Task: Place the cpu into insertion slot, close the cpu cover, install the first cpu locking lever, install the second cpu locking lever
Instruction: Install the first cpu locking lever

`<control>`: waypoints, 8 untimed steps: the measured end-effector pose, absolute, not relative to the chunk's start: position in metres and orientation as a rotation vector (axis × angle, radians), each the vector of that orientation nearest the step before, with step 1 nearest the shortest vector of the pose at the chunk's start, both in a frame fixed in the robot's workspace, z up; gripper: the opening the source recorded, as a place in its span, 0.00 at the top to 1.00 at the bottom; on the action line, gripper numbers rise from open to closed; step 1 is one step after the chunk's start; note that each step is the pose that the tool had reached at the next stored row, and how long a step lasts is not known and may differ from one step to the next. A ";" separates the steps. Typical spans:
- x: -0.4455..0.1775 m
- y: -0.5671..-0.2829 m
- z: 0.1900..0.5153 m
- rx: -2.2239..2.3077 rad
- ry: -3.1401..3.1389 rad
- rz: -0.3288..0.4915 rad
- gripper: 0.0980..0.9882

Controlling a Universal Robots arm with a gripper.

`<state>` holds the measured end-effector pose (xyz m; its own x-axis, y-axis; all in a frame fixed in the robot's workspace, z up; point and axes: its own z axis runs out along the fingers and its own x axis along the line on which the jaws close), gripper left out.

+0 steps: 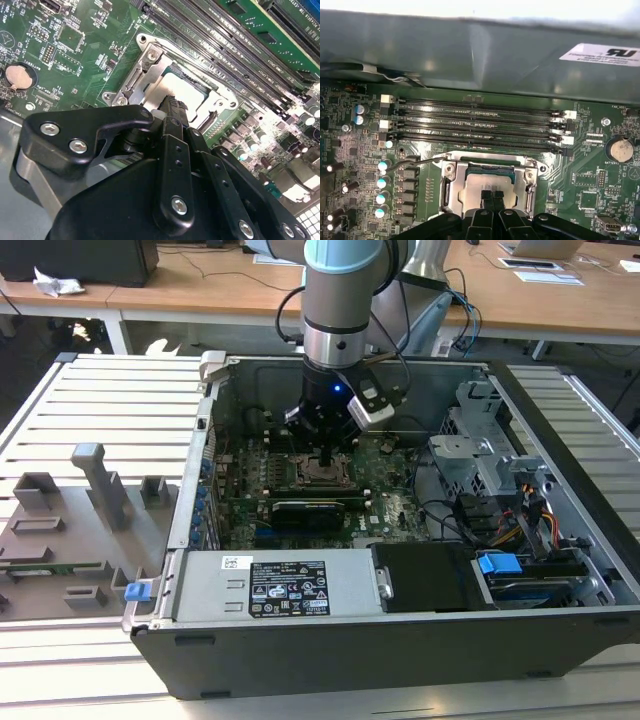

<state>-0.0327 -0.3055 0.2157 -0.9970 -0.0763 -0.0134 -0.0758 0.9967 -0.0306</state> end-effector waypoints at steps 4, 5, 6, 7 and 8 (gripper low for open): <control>-0.033 -0.305 0.216 -0.048 3.126 -0.026 0.99; -0.033 -0.305 0.216 -0.009 3.127 -0.026 0.99; -0.033 -0.305 0.216 0.006 3.127 -0.026 0.99; -0.033 -0.305 0.216 0.008 3.127 -0.026 0.99; -0.033 -0.305 0.216 0.009 3.127 -0.026 0.99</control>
